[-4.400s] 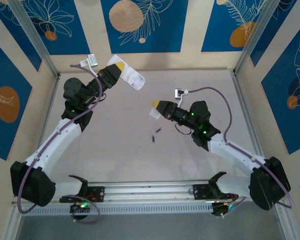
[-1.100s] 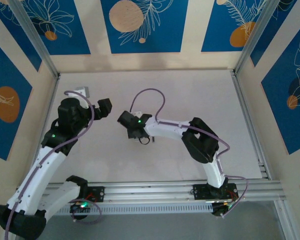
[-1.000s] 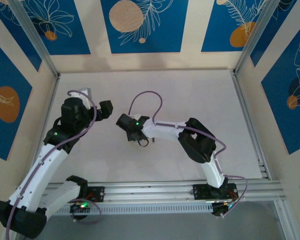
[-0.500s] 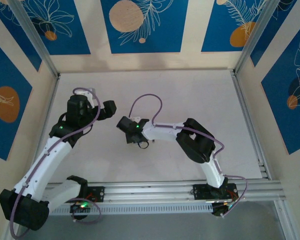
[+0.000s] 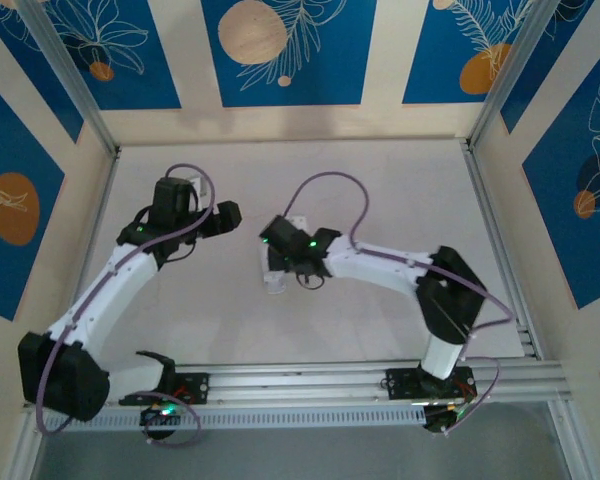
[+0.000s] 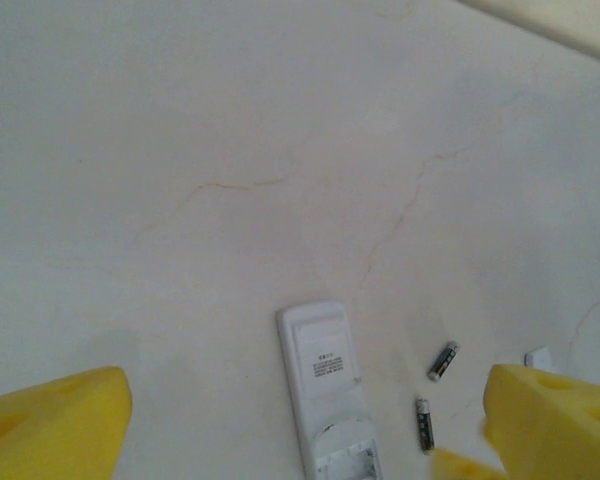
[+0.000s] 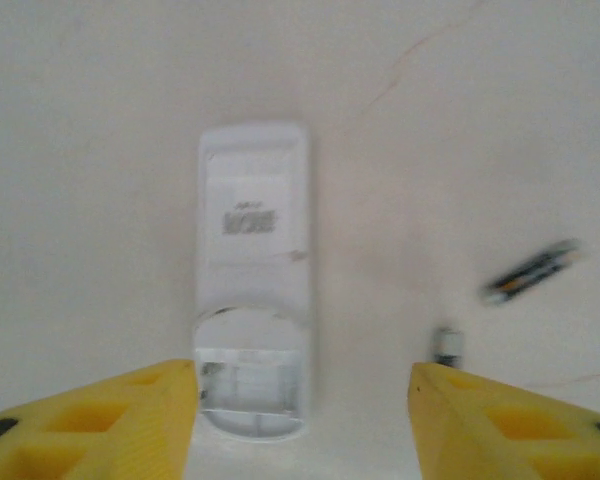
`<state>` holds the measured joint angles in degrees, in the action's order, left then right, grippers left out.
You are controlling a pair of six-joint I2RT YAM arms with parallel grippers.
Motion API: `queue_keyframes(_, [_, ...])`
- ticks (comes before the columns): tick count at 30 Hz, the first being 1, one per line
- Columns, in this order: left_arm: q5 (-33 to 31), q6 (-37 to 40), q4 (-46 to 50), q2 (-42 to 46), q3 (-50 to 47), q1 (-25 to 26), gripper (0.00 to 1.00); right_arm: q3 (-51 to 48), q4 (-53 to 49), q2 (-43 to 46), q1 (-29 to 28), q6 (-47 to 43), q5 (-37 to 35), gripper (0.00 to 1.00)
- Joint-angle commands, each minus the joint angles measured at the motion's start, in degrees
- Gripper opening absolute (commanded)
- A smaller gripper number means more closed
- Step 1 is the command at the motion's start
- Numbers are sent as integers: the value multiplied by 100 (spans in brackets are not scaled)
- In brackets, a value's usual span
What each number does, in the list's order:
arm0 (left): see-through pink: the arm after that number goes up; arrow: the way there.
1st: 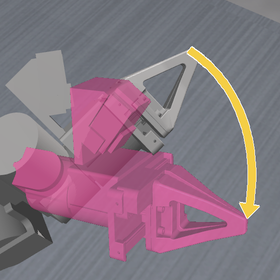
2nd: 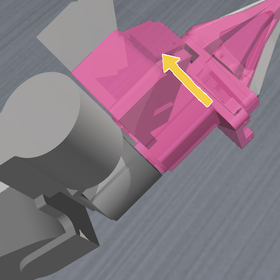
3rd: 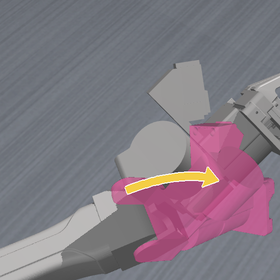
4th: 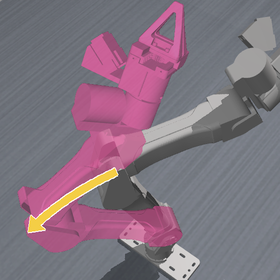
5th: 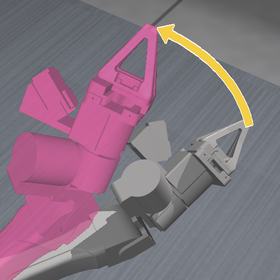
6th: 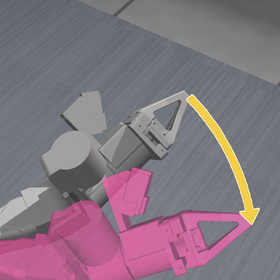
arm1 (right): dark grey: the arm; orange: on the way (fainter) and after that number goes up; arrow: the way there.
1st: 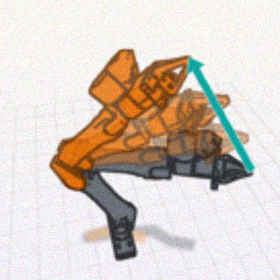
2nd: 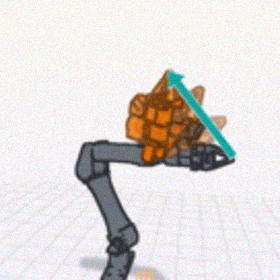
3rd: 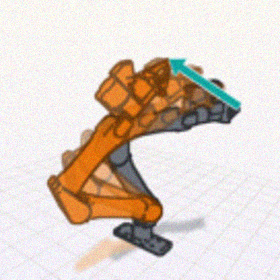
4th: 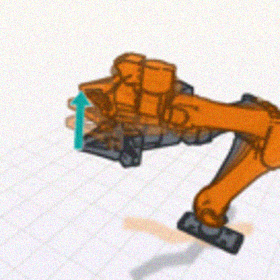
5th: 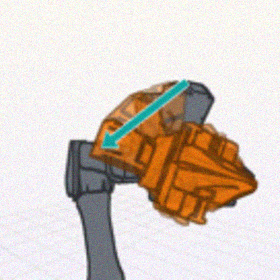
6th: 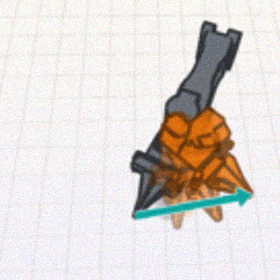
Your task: Load the batteries into the remote control
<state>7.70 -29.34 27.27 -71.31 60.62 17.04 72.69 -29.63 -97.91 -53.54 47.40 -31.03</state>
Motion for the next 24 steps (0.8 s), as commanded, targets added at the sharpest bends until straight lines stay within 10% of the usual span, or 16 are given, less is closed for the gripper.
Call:
queue_keyframes(1, [514,185,595,-566,555,34,86,-416,-247,126,538,224,209,44])
queue_keyframes(24, [1002,442,323,-720,203,248,90,185,-431,-1387,596,399,643,29])
